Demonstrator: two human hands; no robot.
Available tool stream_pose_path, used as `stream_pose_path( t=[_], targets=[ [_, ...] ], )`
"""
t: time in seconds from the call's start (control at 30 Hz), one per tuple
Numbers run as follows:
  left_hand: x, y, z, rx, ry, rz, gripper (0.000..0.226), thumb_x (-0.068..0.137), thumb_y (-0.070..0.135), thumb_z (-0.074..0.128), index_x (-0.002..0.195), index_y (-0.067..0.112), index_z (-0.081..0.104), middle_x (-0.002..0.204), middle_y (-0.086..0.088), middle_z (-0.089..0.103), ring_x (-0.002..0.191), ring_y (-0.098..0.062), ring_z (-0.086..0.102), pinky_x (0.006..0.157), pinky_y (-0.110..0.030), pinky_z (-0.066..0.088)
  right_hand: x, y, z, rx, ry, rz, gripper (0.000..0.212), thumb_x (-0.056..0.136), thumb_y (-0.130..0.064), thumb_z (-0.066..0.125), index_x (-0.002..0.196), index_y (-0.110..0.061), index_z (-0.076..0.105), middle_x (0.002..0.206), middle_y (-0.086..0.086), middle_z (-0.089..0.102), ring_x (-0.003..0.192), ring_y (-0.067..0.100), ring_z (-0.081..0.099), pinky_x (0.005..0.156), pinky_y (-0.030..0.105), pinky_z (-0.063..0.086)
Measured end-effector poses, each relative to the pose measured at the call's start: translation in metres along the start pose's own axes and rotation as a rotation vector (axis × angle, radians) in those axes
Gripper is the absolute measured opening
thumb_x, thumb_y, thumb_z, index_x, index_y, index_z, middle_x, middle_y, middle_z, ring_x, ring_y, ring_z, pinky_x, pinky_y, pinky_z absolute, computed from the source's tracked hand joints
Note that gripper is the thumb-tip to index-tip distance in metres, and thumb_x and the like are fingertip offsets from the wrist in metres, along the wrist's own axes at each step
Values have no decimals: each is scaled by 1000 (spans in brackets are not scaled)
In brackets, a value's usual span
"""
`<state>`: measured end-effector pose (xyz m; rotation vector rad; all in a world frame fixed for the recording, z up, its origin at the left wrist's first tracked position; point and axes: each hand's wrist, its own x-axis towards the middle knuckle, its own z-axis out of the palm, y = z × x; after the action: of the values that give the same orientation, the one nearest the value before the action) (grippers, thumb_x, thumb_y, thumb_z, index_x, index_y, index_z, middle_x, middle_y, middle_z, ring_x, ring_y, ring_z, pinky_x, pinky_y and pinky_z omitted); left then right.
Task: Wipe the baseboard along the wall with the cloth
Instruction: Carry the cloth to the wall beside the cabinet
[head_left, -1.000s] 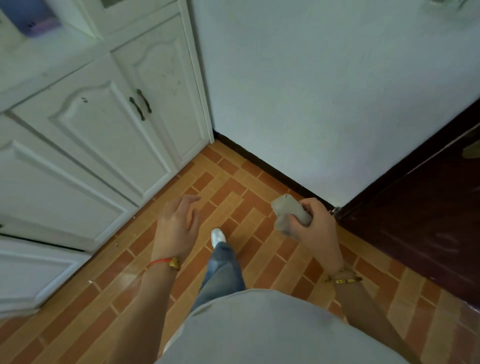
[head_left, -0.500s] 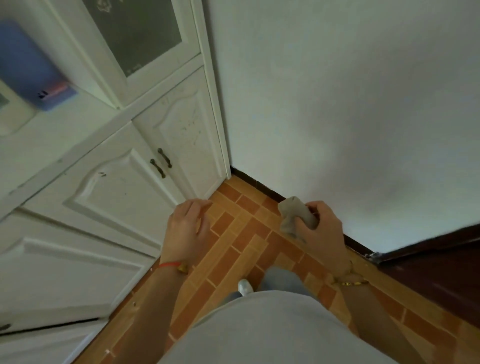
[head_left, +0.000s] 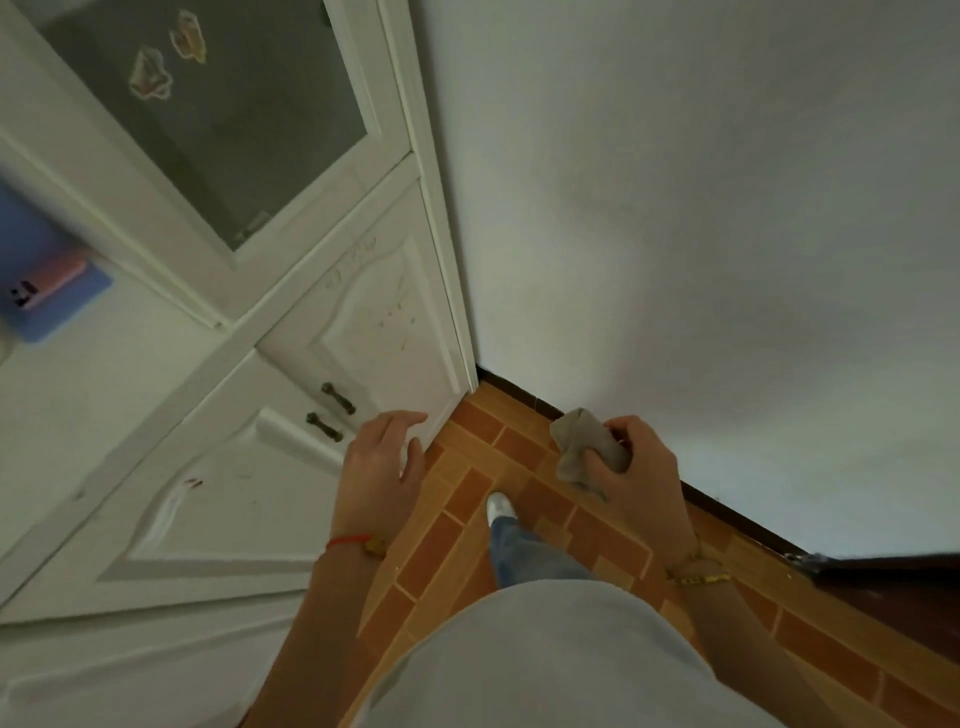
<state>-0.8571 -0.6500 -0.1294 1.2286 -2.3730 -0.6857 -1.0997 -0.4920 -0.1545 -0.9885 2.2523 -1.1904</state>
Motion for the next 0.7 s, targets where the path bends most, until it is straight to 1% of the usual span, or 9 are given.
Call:
stream_pose_path(
  t=[0.07, 0.17, 0.23, 0.3, 0.4, 0.47, 0.5, 0.6, 0.7],
  targets=[
    [35, -12, 1, 5, -19, 0, 28, 100, 11, 53, 126, 15, 63, 125, -2, 62, 119, -19, 53, 103, -39, 46, 30, -7, 13, 10, 4, 18, 21, 81, -28, 69, 95, -19, 55, 83, -1, 58, 73, 12, 57, 62, 18, 46],
    [86, -26, 0, 14, -24, 30, 30, 99, 7, 55, 127, 15, 62, 124, -3, 62, 116, -21, 55, 100, -37, 47, 73, -16, 30, 17, 11, 41, 21, 82, -23, 70, 95, -17, 55, 84, 0, 58, 73, 11, 57, 60, 14, 45],
    [117, -34, 0, 21, -33, 39, 30, 99, 7, 56, 127, 15, 62, 125, -3, 63, 117, -20, 55, 101, -34, 45, 99, -21, 41, 9, 11, 57, 21, 82, -22, 70, 96, -16, 55, 84, -1, 58, 74, 9, 57, 59, 13, 45],
    [145, -43, 3, 15, -53, 44, 30, 100, 9, 54, 129, 16, 61, 127, -2, 62, 119, -19, 54, 103, -35, 43, 121, -24, 53, -1, 19, 72, 20, 82, -21, 70, 95, -16, 55, 85, -2, 58, 74, 8, 56, 60, 12, 45],
    [178, -57, 17, -8, -84, 68, 30, 101, 14, 50, 130, 17, 60, 128, -2, 62, 121, -17, 52, 105, -35, 42, 150, -23, 71, -6, 50, 101, 18, 82, -19, 69, 92, -17, 55, 84, -2, 56, 73, 8, 54, 62, 15, 43],
    [197, -67, 32, -28, -113, 95, 33, 99, 19, 46, 130, 16, 60, 126, -2, 62, 118, -16, 52, 103, -36, 43, 166, -16, 83, -3, 70, 142, 18, 82, -19, 69, 92, -17, 55, 84, -2, 56, 72, 9, 54, 62, 21, 45],
    [207, -73, 42, -34, -130, 110, 35, 99, 22, 44, 129, 16, 60, 125, -2, 62, 118, -16, 53, 103, -35, 43, 174, -10, 90, -4, 81, 164, 18, 82, -19, 69, 92, -17, 55, 84, -1, 56, 73, 10, 54, 62, 22, 45],
    [232, -95, 78, -37, -187, 159, 40, 99, 27, 38, 129, 14, 61, 125, -4, 63, 116, -17, 54, 101, -32, 43, 195, 11, 112, 7, 107, 229, 19, 82, -21, 69, 92, -19, 54, 86, -3, 55, 74, 8, 54, 60, 16, 42],
    [253, -123, 124, -40, -254, 197, 41, 99, 26, 37, 128, 12, 62, 123, -7, 64, 113, -16, 53, 101, -24, 37, 215, 44, 139, 15, 143, 309, 19, 81, -20, 70, 90, -17, 54, 84, -1, 54, 69, 6, 51, 56, 11, 40]
  ],
)
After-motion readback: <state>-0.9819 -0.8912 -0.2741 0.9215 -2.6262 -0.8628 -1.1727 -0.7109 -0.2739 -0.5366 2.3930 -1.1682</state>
